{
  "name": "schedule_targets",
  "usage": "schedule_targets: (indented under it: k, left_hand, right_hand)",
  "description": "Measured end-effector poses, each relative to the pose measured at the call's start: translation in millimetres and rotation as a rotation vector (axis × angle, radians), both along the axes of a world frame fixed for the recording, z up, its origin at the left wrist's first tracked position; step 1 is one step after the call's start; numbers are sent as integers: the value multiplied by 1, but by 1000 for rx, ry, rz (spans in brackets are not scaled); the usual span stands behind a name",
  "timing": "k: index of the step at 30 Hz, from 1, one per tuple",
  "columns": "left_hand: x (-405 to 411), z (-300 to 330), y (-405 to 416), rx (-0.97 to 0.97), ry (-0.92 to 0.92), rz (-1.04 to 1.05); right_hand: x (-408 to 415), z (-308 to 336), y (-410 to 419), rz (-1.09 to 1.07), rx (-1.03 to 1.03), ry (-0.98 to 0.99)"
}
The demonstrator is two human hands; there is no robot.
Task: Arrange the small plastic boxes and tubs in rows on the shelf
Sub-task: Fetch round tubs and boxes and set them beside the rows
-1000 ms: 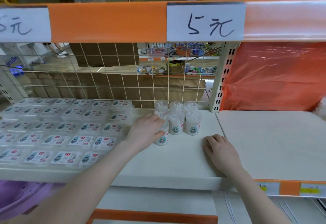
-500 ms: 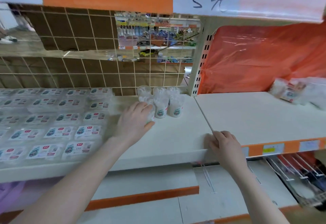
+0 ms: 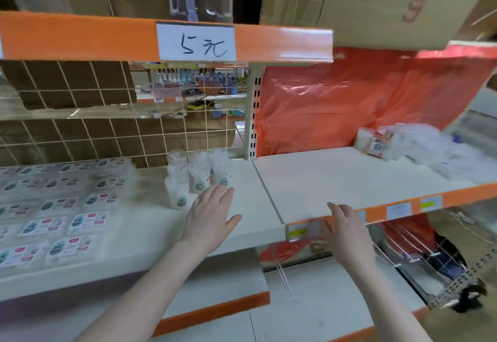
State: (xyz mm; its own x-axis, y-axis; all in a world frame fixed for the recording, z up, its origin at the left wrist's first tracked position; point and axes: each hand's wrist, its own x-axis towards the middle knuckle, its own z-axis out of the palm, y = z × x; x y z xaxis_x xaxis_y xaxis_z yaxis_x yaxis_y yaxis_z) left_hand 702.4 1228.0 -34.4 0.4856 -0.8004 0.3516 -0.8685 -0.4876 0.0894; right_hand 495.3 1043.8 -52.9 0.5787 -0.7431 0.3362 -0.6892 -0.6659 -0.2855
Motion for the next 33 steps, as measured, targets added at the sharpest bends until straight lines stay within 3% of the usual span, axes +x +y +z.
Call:
schedule_targets:
  k: [17, 33]
  left_hand:
    - [-197, 1, -218, -49, 128, -89]
    - [-240, -11, -446, -63, 209, -291]
  right_hand:
    - [-190, 21, -172, -7, -84, 64]
    - [-249, 6, -358, -200, -26, -16]
